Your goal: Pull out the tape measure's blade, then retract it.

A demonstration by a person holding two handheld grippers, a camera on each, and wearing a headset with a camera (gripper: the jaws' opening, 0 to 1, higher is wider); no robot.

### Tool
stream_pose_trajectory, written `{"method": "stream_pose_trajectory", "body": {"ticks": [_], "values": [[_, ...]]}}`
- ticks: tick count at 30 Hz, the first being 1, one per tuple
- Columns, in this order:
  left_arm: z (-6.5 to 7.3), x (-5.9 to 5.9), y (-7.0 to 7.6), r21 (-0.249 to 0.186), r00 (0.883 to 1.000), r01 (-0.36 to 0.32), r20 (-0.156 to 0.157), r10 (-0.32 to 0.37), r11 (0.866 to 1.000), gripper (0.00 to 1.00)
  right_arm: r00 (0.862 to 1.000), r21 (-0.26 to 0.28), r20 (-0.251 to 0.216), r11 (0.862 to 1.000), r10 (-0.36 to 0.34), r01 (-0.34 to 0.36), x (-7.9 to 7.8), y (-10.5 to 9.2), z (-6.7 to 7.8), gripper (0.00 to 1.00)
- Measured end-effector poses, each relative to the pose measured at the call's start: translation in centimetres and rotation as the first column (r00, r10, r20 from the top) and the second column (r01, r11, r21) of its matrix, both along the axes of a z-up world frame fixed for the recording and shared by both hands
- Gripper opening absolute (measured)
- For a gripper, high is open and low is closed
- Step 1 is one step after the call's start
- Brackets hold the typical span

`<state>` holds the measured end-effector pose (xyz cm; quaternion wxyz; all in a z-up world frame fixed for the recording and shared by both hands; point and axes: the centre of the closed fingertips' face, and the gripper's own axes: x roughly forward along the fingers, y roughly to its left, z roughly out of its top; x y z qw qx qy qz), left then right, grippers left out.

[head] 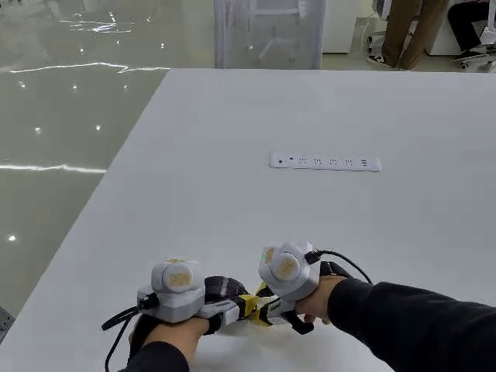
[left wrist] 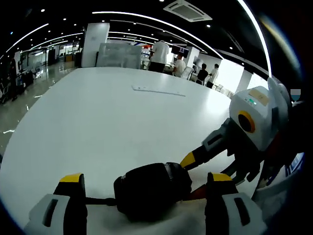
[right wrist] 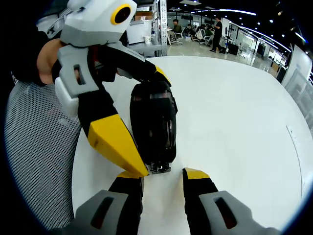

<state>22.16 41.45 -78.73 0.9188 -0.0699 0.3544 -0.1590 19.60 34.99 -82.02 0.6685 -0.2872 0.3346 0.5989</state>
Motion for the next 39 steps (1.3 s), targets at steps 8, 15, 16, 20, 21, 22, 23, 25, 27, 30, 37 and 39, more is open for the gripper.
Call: {"method": "stream_pose_trajectory", "body": {"ticks": [8,15,16,20,21,22,23,25,27,30,37,39], "values": [[1.8,-0.6,-0.3,-0.097,0.989,0.143,0.062,-0.137,0.985,1.00,0.996,0.081,0.035,0.993,-0.085,0.082,0.3,-2.6,2.0,0.39],[3.2,-0.9,1.2,0.014,0.954,0.255,0.160,-0.254,0.967,1.00,0.988,0.120,0.059,0.984,-0.141,0.133,0.7,-5.4,3.7,0.47],[3.3,-1.0,1.3,0.006,0.953,0.257,0.163,-0.254,0.966,1.00,0.988,0.123,0.056,0.983,-0.143,0.135,0.6,-5.7,3.8,0.50],[3.4,-1.7,2.0,-0.055,0.949,0.285,0.158,-0.273,0.957,1.00,0.980,0.142,0.072,0.974,-0.187,0.175,0.9,-7.7,4.7,0.55],[3.6,-1.9,1.8,-0.071,0.943,0.301,0.169,-0.286,0.951,1.00,0.976,0.153,0.072,0.970,-0.203,0.191,1.0,-8.1,4.9,0.55],[3.8,-2.2,1.7,-0.094,0.942,0.309,0.166,-0.291,0.946,1.00,0.973,0.162,0.070,0.965,-0.220,0.207,1.0,-8.7,5.2,0.56],[3.7,-2.2,2.0,-0.094,0.944,0.305,0.160,-0.288,0.948,1.00,0.971,0.167,0.069,0.962,-0.228,0.214,0.9,-9.1,5.3,0.57],[4.0,-2.3,2.7,-0.055,0.942,0.302,0.172,-0.289,0.952,1.00,0.966,0.173,0.068,0.957,-0.249,0.234,0.6,-10.3,5.5,0.60],[5.0,-2.4,3.0,-0.048,0.937,0.301,0.200,-0.286,0.952,1.00,0.959,0.179,0.078,0.951,-0.271,0.254,0.3,-11.6,5.8,0.63],[5.4,-2.4,3.7,-0.019,0.933,0.300,0.213,-0.289,0.954,1.00,0.947,0.211,0.062,0.931,-0.316,0.297,-0.3,-13.1,6.4,0.67],[5.6,-3.0,5.2,0.011,0.925,0.306,0.231,-0.300,0.952,1.00,0.916,0.251,0.073,0.896,-0.394,0.365,-1.2,-16.6,7.4,0.76],[5.8,-3.2,5.7,0.013,0.925,0.305,0.234,-0.299,0.952,1.00,0.909,0.258,0.072,0.888,-0.411,0.381,-1.4,-17.6,7.5,0.76]]}}
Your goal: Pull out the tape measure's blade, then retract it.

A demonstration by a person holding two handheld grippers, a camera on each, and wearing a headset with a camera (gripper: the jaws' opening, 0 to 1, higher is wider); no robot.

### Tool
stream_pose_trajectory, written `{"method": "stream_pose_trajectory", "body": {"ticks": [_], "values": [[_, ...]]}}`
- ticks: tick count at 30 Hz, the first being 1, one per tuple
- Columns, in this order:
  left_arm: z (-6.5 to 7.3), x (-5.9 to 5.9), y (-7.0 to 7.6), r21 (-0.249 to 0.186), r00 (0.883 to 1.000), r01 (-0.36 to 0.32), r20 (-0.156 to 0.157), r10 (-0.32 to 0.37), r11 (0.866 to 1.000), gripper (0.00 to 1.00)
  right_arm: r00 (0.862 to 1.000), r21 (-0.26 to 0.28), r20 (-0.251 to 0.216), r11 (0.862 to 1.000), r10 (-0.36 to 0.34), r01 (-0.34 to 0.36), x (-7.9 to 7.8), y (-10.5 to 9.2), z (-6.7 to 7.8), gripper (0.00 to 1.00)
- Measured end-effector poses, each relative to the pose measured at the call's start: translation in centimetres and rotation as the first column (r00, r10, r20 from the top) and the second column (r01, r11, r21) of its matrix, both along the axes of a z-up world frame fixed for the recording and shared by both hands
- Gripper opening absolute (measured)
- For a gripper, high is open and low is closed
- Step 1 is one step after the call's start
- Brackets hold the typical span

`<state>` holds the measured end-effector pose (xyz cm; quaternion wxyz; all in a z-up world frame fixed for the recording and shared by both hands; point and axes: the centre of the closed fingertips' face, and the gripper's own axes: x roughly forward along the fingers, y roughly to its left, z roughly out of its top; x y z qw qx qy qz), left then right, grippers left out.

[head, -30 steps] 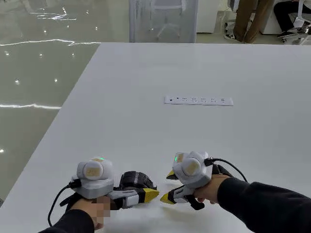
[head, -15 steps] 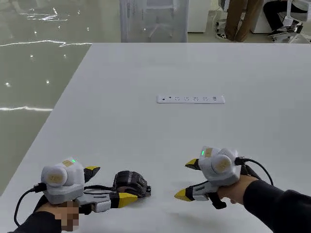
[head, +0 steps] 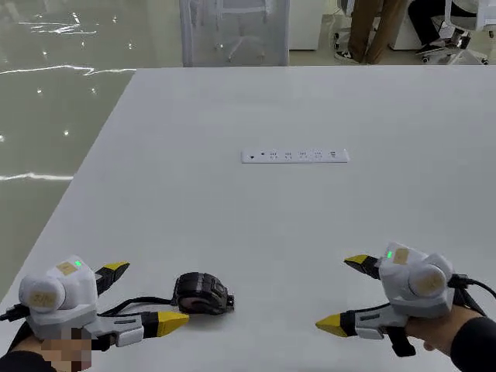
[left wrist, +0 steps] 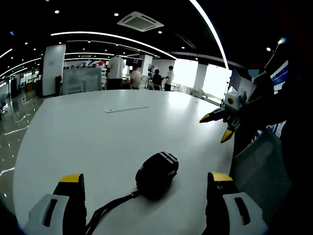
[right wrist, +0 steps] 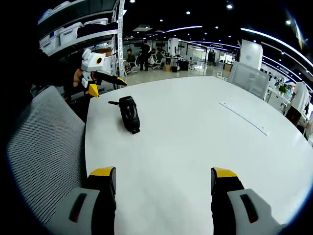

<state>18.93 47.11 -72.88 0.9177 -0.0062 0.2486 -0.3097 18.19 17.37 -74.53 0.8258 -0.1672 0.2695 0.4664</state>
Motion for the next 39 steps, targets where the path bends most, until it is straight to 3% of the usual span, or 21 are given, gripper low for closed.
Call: {"method": "stream_pose_trajectory", "body": {"ticks": [4,6,8,13,18,22,26,31,32,33,36,39], "values": [[0.2,-0.5,0.7,-0.003,1.000,0.002,0.020,-0.002,1.000,1.00,1.000,0.002,0.000,1.000,-0.027,0.027,-0.6,-1.7,0.0,0.81],[-0.2,-1.1,1.2,0.027,1.000,0.009,0.004,-0.009,1.000,1.00,0.999,0.000,0.005,0.999,-0.038,0.038,-1.0,-2.8,-0.1,0.83],[-0.6,-1.6,1.9,0.086,0.999,0.020,0.027,-0.022,0.996,1.00,0.998,0.002,0.007,0.998,-0.066,0.066,-1.5,-4.0,0.0,0.84],[-1.3,-2.5,3.0,0.069,1.000,-0.002,0.007,0.002,0.998,1.00,0.992,0.000,0.019,0.992,-0.126,0.126,-2.6,-6.9,-0.1,0.89],[-0.6,-2.5,3.2,0.051,0.999,-0.020,0.029,0.018,0.998,1.00,0.983,0.017,0.054,0.984,-0.177,0.176,-3.0,-9.1,0.4,0.93],[-0.2,-2.5,2.5,0.060,0.999,0.006,0.034,-0.008,0.998,1.00,0.983,0.010,0.048,0.984,-0.180,0.180,-3.5,-9.6,0.4,0.98],[0.0,-2.8,1.8,0.043,0.999,0.021,0.039,-0.023,0.999,1.00,0.984,-0.008,0.053,0.986,-0.168,0.168,-3.7,-9.9,0.1,1.00],[0.1,-2.8,2.1,0.039,0.999,0.006,0.041,-0.007,0.999,1.00,0.983,0.005,0.056,0.985,-0.174,0.174,-4.2,-10.0,0.3,1.00],[0.2,-2.8,2.0,0.040,0.999,0.010,0.046,-0.012,0.999,1.00,0.985,-0.003,0.061,0.986,-0.163,0.164,-4.3,-10.0,0.2,1.00],[0.6,-2.8,1.6,0.046,0.995,0.045,0.085,-0.049,0.998,1.00,0.985,-0.005,0.059,0.986,-0.164,0.165,-4.4,-10.1,0.0,1.00],[0.2,-3.0,1.6,0.071,0.997,0.047,0.061,-0.052,0.996,1.00,0.983,-0.001,0.060,0.985,-0.173,0.173,-4.5,-10.2,0.3,1.00],[-0.1,-3.1,1.8,0.058,0.998,0.033,0.050,-0.036,0.998,1.00,0.981,0.003,0.070,0.984,-0.180,0.181,-4.3,-10.3,0.5,1.00]]}}
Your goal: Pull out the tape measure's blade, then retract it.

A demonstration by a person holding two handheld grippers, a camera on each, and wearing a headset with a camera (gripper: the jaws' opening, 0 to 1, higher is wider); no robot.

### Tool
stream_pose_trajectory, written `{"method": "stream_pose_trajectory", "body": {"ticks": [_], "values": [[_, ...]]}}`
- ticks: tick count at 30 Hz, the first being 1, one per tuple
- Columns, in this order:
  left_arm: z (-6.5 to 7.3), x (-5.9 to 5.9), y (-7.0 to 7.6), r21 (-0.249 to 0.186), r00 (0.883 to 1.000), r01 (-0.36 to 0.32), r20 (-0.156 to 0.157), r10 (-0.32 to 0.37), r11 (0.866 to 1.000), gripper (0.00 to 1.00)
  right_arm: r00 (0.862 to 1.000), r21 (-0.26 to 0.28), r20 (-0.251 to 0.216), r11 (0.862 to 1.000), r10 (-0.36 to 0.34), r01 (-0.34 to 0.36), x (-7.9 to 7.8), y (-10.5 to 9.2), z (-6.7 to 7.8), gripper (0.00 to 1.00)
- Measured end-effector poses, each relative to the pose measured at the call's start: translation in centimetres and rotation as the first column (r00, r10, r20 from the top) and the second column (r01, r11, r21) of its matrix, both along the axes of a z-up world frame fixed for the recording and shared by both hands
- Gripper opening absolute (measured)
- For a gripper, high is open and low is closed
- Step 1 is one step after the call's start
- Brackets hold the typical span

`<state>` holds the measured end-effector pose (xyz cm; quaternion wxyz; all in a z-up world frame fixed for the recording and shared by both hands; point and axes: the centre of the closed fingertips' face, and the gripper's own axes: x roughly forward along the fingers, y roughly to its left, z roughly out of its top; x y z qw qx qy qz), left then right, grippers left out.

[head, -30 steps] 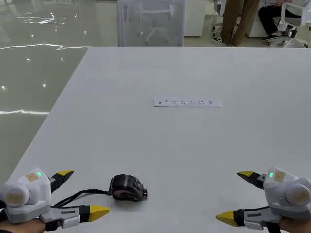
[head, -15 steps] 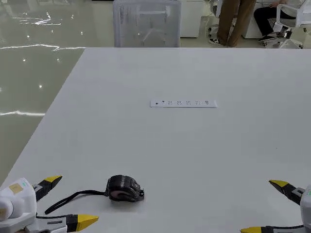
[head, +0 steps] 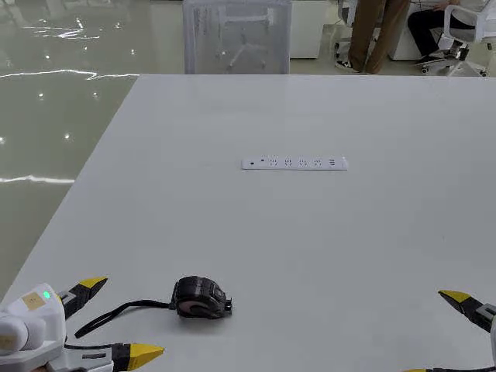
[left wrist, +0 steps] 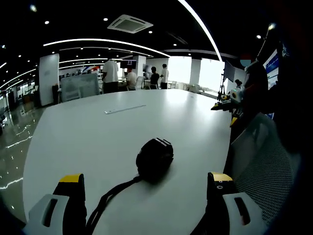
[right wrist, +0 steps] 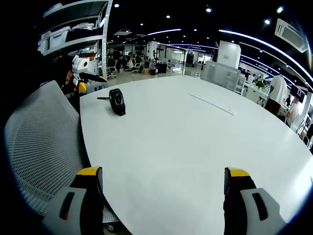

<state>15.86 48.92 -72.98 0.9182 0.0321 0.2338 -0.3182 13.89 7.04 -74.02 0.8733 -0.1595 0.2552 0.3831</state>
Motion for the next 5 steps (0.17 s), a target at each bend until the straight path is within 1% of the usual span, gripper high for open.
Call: {"method": "stream_pose_trajectory", "body": {"ticks": [2,5], "values": [[-0.06,-0.07,0.03,0.002,1.000,0.000,0.000,0.000,1.000,1.00,1.000,0.013,0.007,1.000,-0.010,0.010,0.04,0.11,0.31,1.00],[0.18,-0.07,0.10,-0.004,1.000,-0.009,0.007,0.009,1.000,1.00,1.000,0.016,0.012,1.000,-0.010,0.010,-0.15,0.46,0.52,1.00]]}}
